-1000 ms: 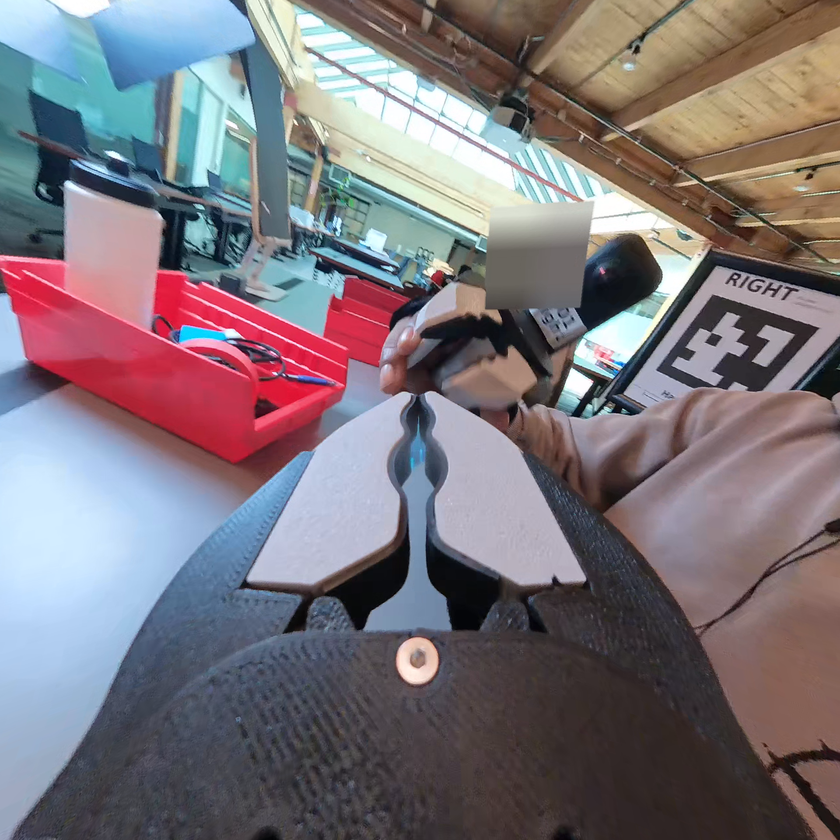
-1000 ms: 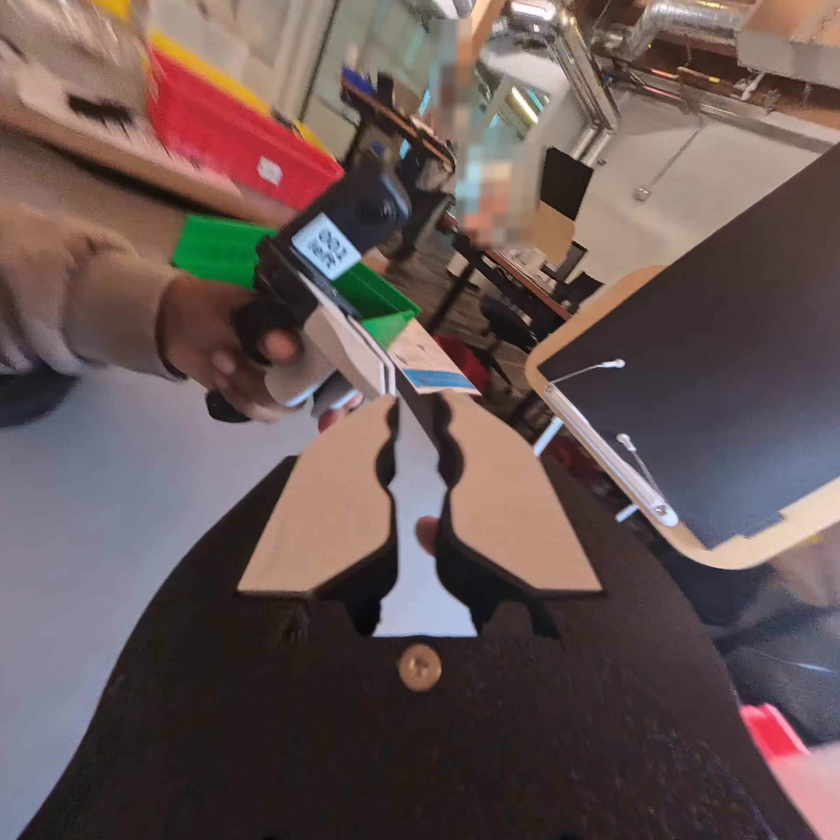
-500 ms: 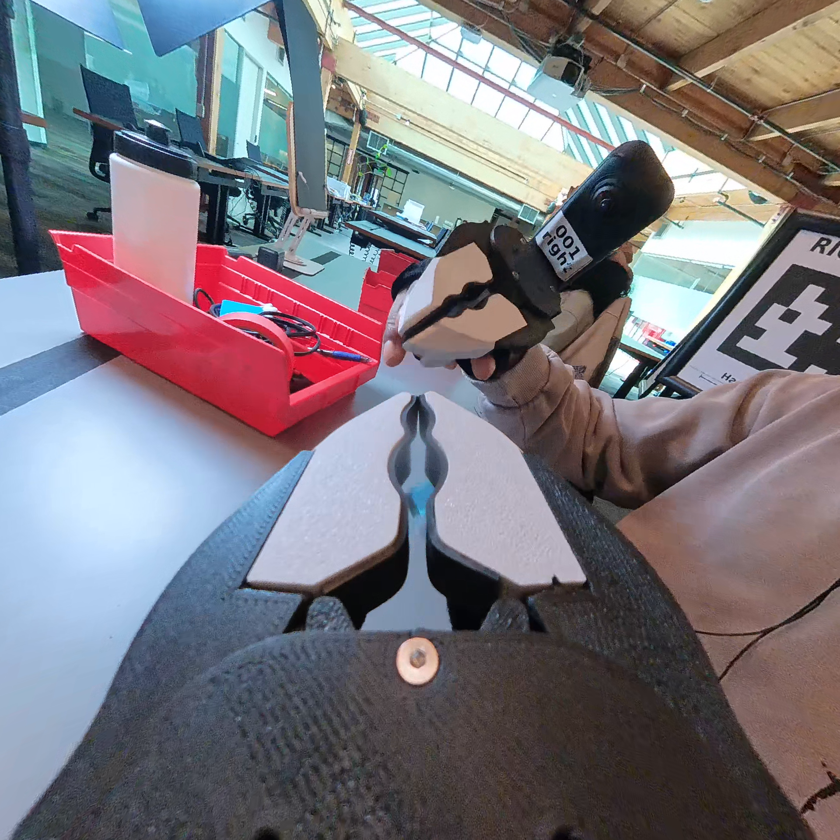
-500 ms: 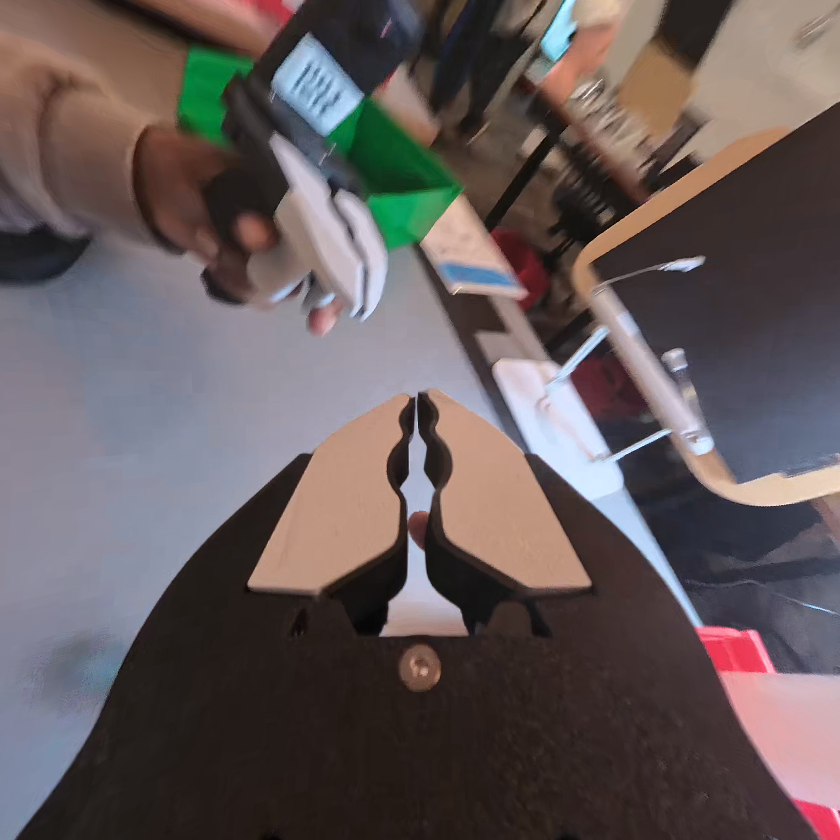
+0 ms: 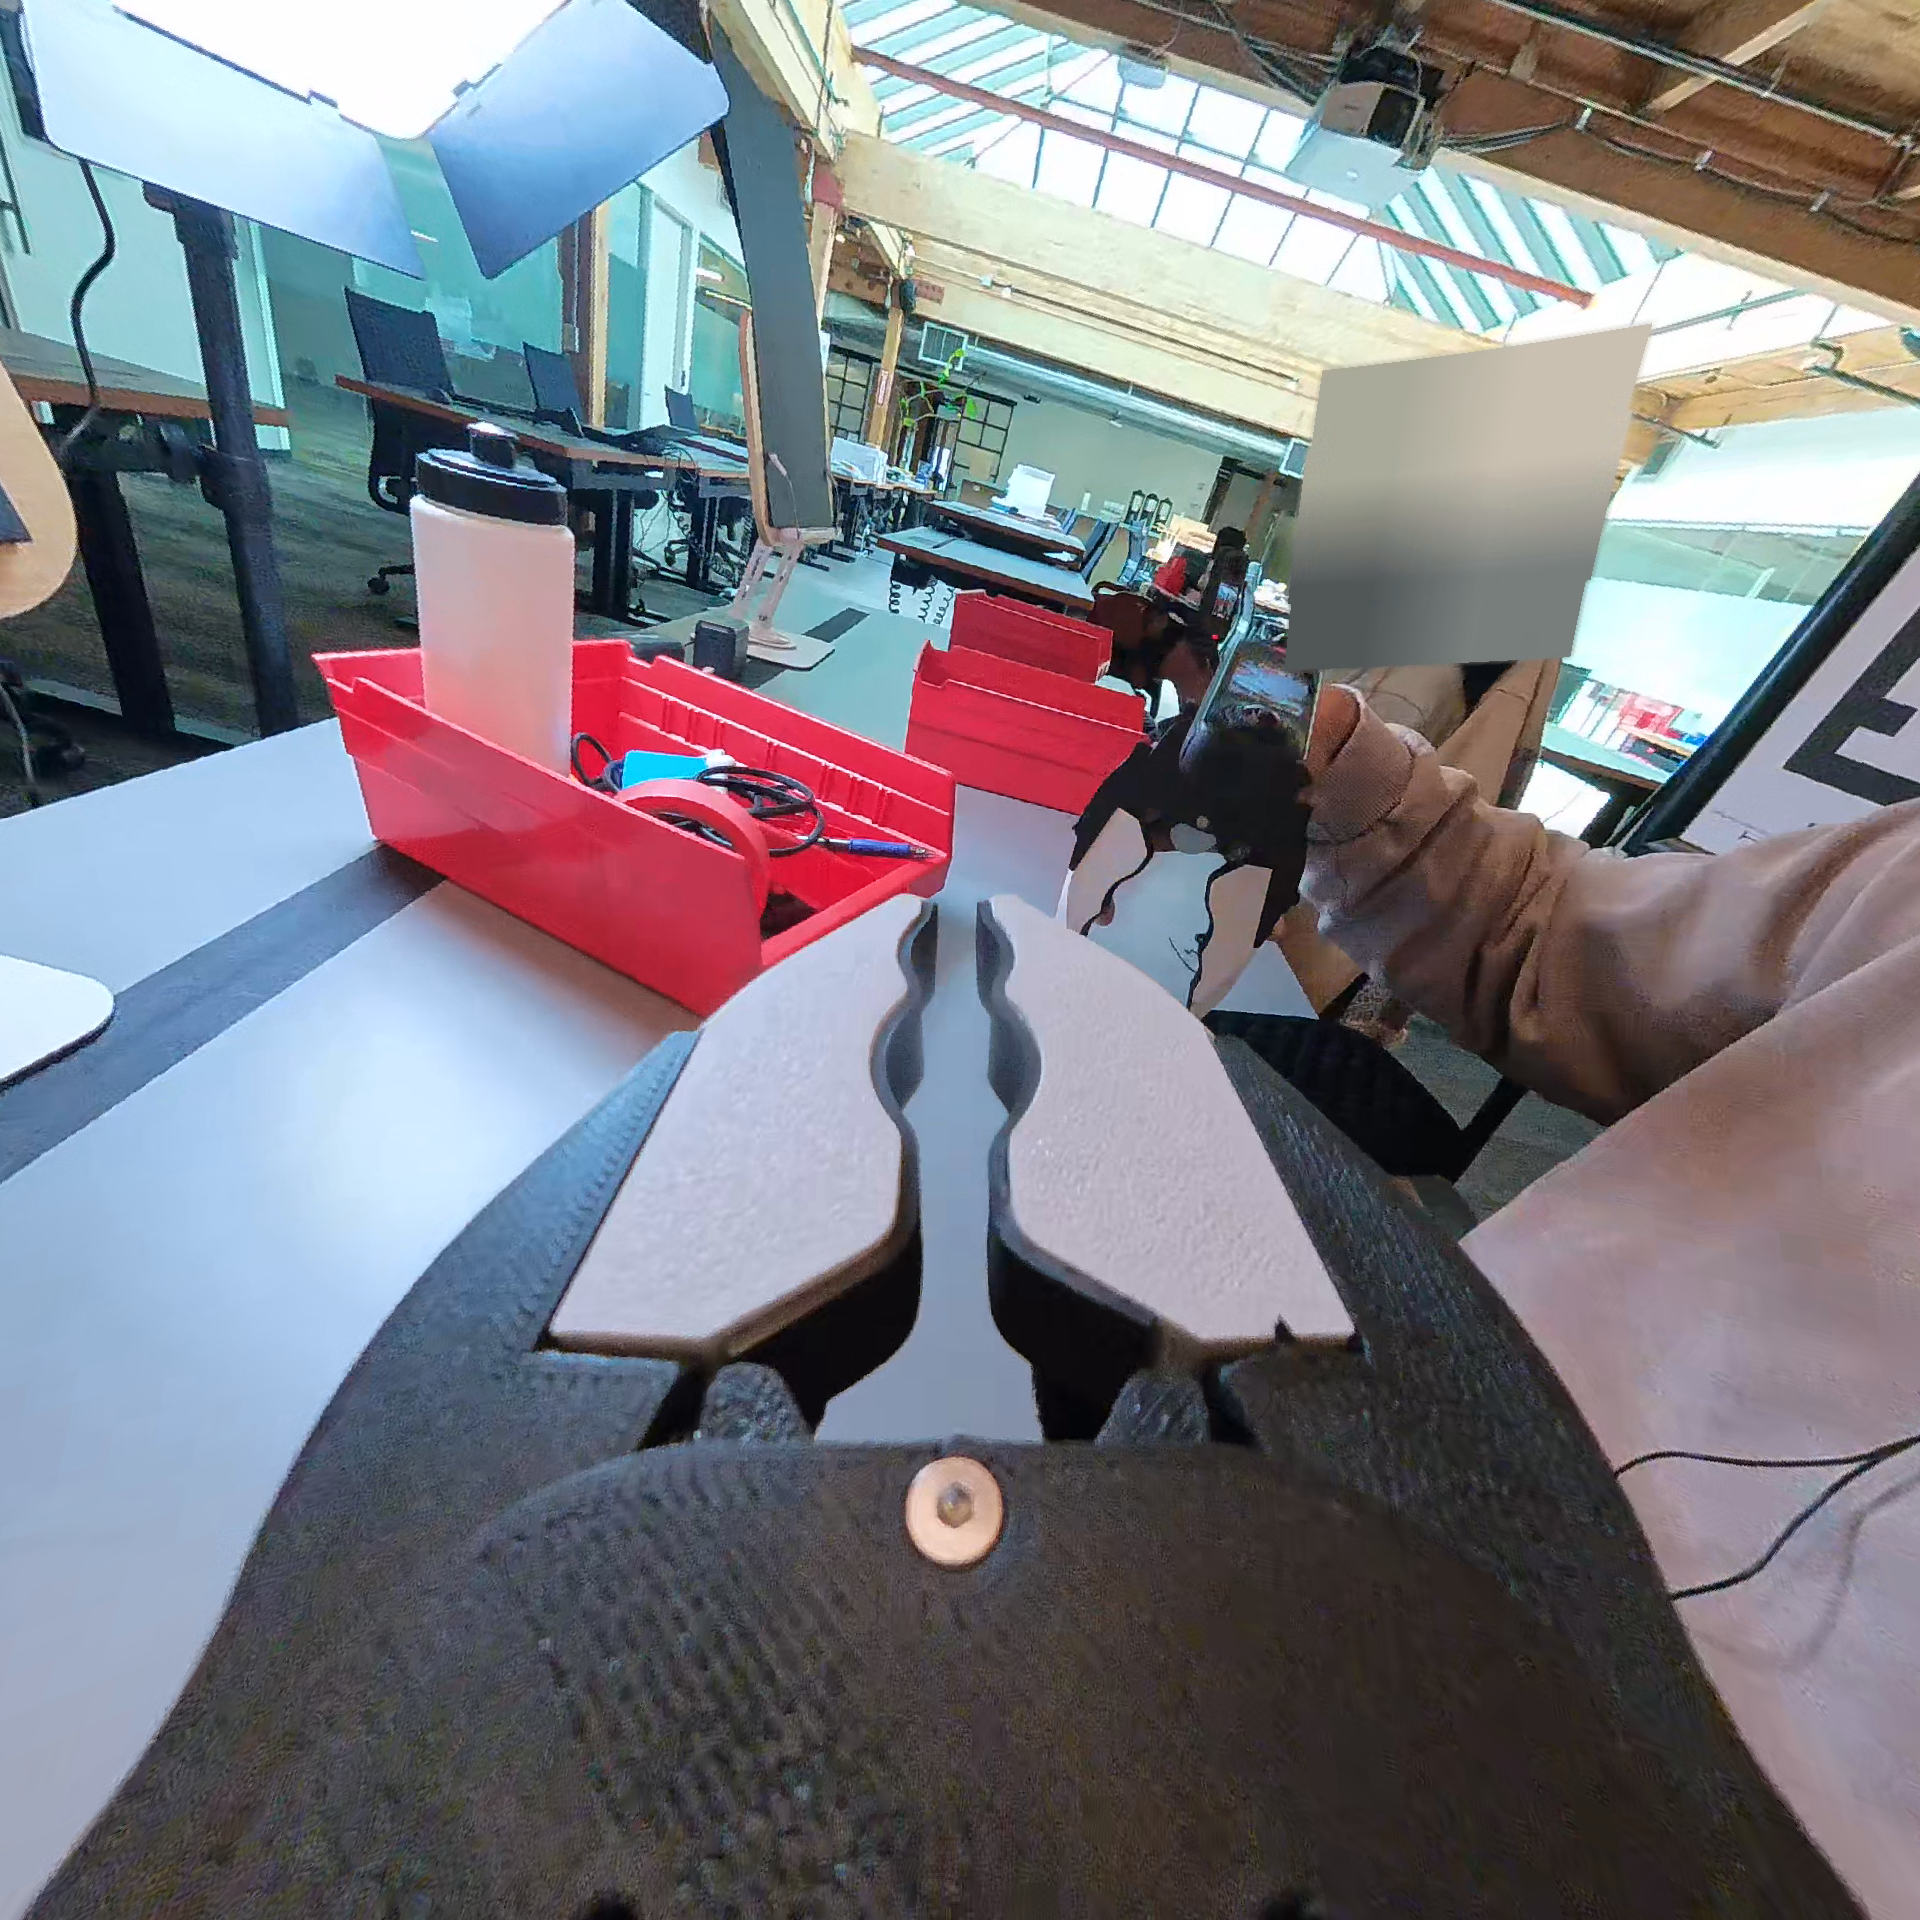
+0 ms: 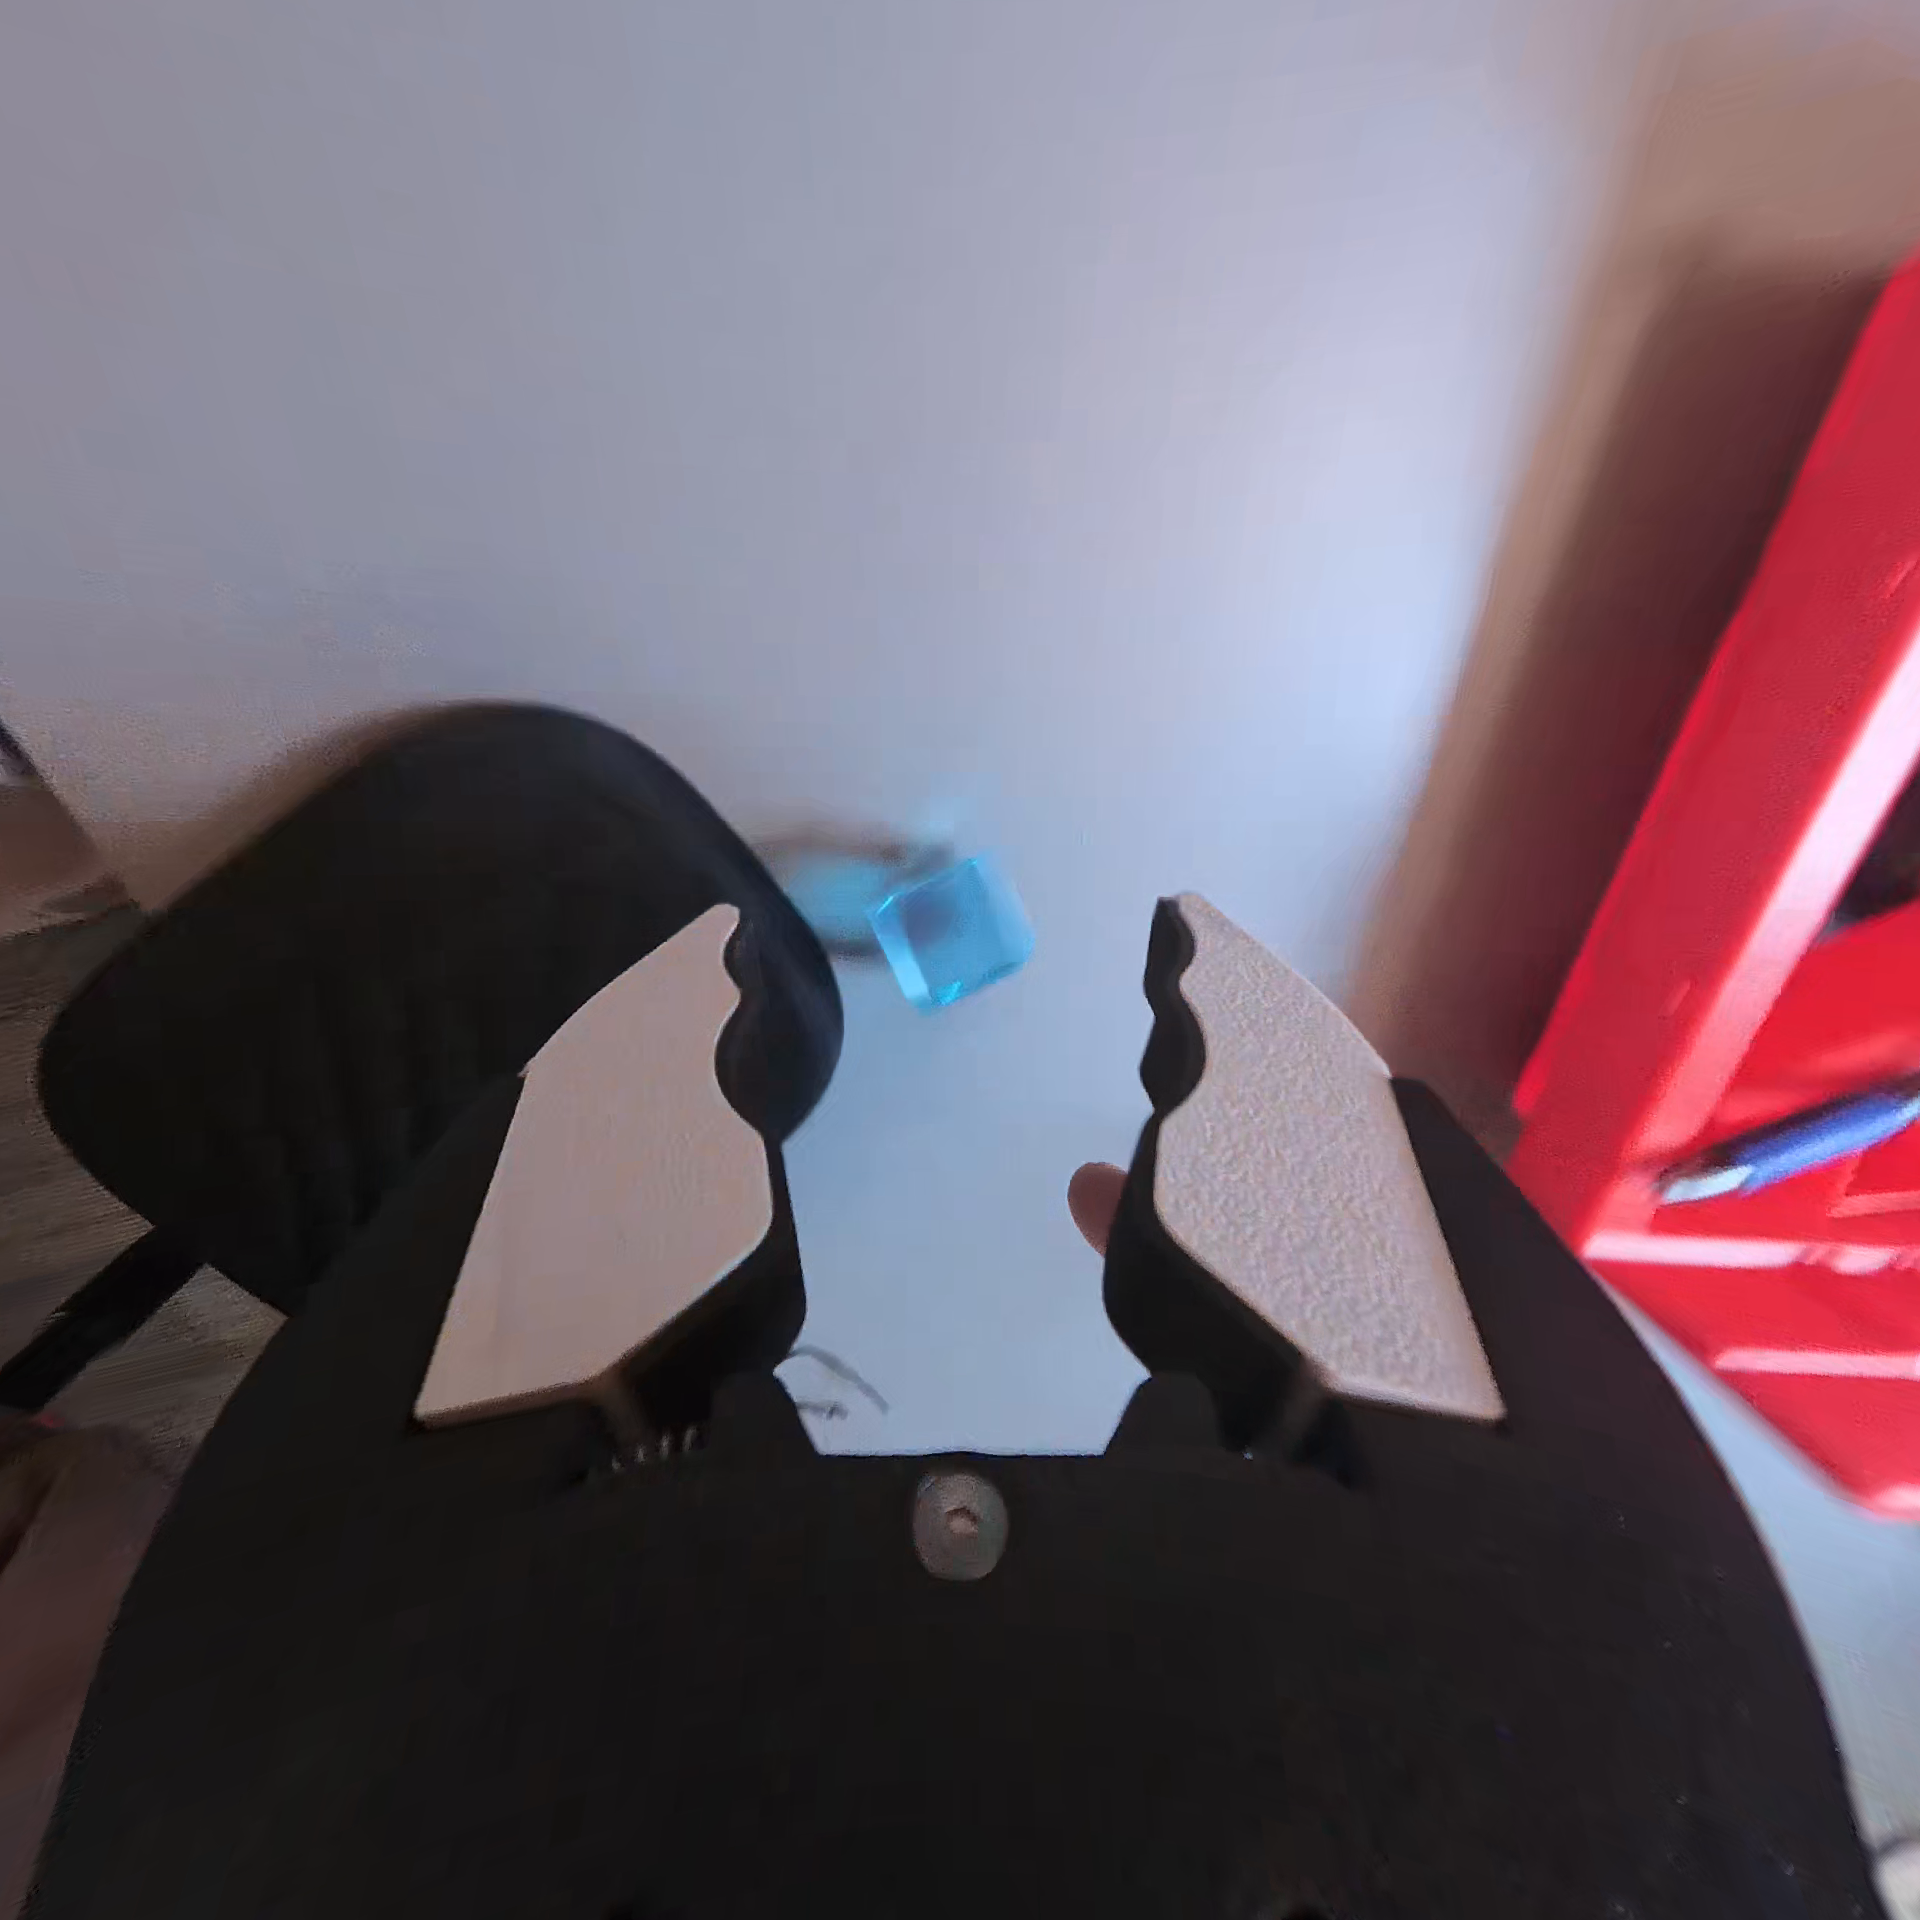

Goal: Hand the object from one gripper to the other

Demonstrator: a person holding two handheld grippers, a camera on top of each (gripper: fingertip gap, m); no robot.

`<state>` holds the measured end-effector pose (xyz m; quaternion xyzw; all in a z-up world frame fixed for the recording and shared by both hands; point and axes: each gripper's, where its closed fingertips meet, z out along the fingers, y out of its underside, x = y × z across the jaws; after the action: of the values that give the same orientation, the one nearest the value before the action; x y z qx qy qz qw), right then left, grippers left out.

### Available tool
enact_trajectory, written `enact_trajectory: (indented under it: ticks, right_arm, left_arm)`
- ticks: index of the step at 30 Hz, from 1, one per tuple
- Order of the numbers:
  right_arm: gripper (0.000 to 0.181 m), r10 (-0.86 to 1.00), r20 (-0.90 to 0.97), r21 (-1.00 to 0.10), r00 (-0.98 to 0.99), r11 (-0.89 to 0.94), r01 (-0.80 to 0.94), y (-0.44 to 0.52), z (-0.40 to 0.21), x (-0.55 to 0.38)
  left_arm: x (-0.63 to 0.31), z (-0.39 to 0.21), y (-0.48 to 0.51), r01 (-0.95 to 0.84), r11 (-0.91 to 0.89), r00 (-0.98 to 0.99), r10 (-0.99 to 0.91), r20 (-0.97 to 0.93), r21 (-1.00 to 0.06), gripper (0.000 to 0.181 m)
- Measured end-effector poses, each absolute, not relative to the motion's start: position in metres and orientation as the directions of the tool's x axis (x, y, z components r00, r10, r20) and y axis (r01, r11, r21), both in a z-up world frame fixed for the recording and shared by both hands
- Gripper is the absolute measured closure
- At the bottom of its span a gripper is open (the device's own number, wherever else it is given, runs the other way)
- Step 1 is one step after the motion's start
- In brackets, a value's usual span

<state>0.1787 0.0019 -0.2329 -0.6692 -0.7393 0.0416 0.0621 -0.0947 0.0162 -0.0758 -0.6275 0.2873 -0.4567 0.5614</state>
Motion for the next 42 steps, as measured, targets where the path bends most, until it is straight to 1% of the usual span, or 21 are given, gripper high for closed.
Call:
enact_trajectory:
  ticks: [1, 2, 3, 4, 5, 7, 8, 15, 16, 17, 20, 22, 24, 27, 29, 31, 34, 37, 38, 40, 42]
  right_arm:
    - [0.110, 0.997, 0.047, -0.104, -0.059, 0.064, 0.993, 0.004, -0.240, 0.193]
    - [0.115, 0.998, 0.063, -0.079, -0.030, 0.035, 0.996, 0.007, -0.247, 0.203]
    - [0.126, 0.998, 0.058, -0.048, 0.003, -0.001, 0.999, 0.007, -0.255, 0.213]
    - [0.131, 0.999, 0.045, -0.010, 0.019, -0.019, 1.000, 0.007, -0.263, 0.221]
    - [0.135, 0.998, 0.061, -0.018, 0.015, -0.014, 1.000, 0.011, -0.268, 0.223]
    - [0.144, 0.999, 0.039, -0.087, 0.037, -0.033, 0.996, 0.011, -0.266, 0.219]
    - [0.144, 0.998, 0.060, -0.120, 0.024, -0.017, 0.993, 0.014, -0.263, 0.216]
    - [0.144, 0.989, 0.136, -0.426, -0.061, 0.114, 0.898, 0.015, -0.215, 0.159]
    - [0.144, 0.984, 0.151, -0.506, -0.093, 0.158, 0.848, 0.011, -0.203, 0.143]
    - [0.144, 0.984, 0.123, -0.587, -0.132, 0.179, 0.789, 0.001, -0.190, 0.127]
    - [0.144, 0.971, 0.103, -0.789, -0.214, 0.211, 0.577, -0.021, -0.147, 0.082]
    - [0.144, 0.963, 0.095, -0.877, -0.252, 0.201, 0.437, -0.031, -0.122, 0.056]
    - [0.144, 0.956, 0.072, -0.934, -0.284, 0.164, 0.317, -0.039, -0.100, 0.033]
    - [0.144, 0.941, -0.015, -0.978, -0.339, 0.056, 0.199, -0.051, -0.082, 0.000]
    - [0.144, 0.918, -0.124, -0.982, -0.377, -0.060, 0.176, -0.058, -0.081, -0.022]
    - [0.144, 0.869, -0.257, -0.964, -0.424, -0.201, 0.173, -0.067, -0.085, -0.041]
    - [0.144, 0.755, -0.465, -0.886, -0.463, -0.397, 0.241, -0.081, -0.100, -0.064]
    - [0.144, 0.700, -0.562, -0.827, -0.440, -0.499, 0.261, -0.079, -0.111, -0.072]
    - [0.144, 0.718, -0.556, -0.831, -0.419, -0.500, 0.245, -0.074, -0.113, -0.073]
    - [0.136, 0.827, -0.448, -0.894, -0.339, -0.415, 0.169, -0.055, -0.115, -0.073]
    - [0.131, 0.927, -0.267, -0.963, -0.264, -0.249, 0.102, -0.042, -0.111, -0.067]
  left_arm:
    - [-0.095, -0.074, 0.016, 0.153, -0.201, 0.418, -0.874, 0.247, -0.968, 0.174]
    - [-0.094, -0.073, 0.016, 0.152, -0.197, 0.419, -0.875, 0.244, -0.969, 0.174]
    - [-0.094, -0.072, 0.015, 0.150, -0.195, 0.419, -0.875, 0.241, -0.969, 0.174]
    - [-0.093, -0.071, 0.015, 0.148, -0.194, 0.419, -0.876, 0.239, -0.970, 0.174]
    - [-0.092, -0.070, 0.014, 0.146, -0.192, 0.418, -0.877, 0.236, -0.971, 0.174]
    - [-0.091, -0.068, 0.011, 0.135, -0.182, 0.421, -0.879, 0.223, -0.974, 0.174]
    - [-0.091, -0.068, 0.010, 0.125, -0.174, 0.427, -0.879, 0.211, -0.977, 0.175]
    - [-0.088, -0.065, 0.002, 0.082, -0.139, 0.441, -0.883, 0.161, -0.987, 0.175]
    - [-0.085, -0.066, 0.001, 0.077, -0.137, 0.437, -0.886, 0.157, -0.988, 0.174]
    - [-0.082, -0.066, 0.000, 0.066, -0.118, 0.442, -0.887, 0.136, -0.991, 0.171]
    - [-0.070, -0.071, -0.007, -0.044, 0.017, 0.495, -0.868, -0.037, -0.999, 0.156]
    - [-0.058, -0.077, -0.016, -0.142, 0.076, 0.491, -0.860, -0.137, -0.987, 0.146]
    - [-0.047, -0.081, -0.029, -0.207, 0.137, 0.475, -0.852, -0.222, -0.969, 0.139]
    - [-0.039, -0.087, -0.045, -0.304, 0.265, 0.476, -0.790, -0.387, -0.915, 0.136]
    - [-0.038, -0.089, -0.052, -0.378, 0.347, 0.483, -0.717, -0.503, -0.858, 0.135]
    - [-0.038, -0.096, -0.057, -0.455, 0.393, 0.462, -0.663, -0.589, -0.799, 0.135]
    - [-0.043, -0.109, -0.063, -0.508, 0.396, 0.427, -0.656, -0.623, -0.765, 0.145]
    - [-0.053, -0.119, -0.064, -0.476, 0.298, 0.443, -0.731, -0.519, -0.827, 0.146]
    - [-0.055, -0.121, -0.063, -0.442, 0.256, 0.464, -0.755, -0.464, -0.859, 0.147]
    - [-0.059, -0.123, -0.057, -0.351, 0.138, 0.502, -0.808, -0.310, -0.926, 0.147]
    - [-0.064, -0.122, -0.051, -0.214, -0.018, 0.518, -0.850, -0.098, -0.977, 0.148]
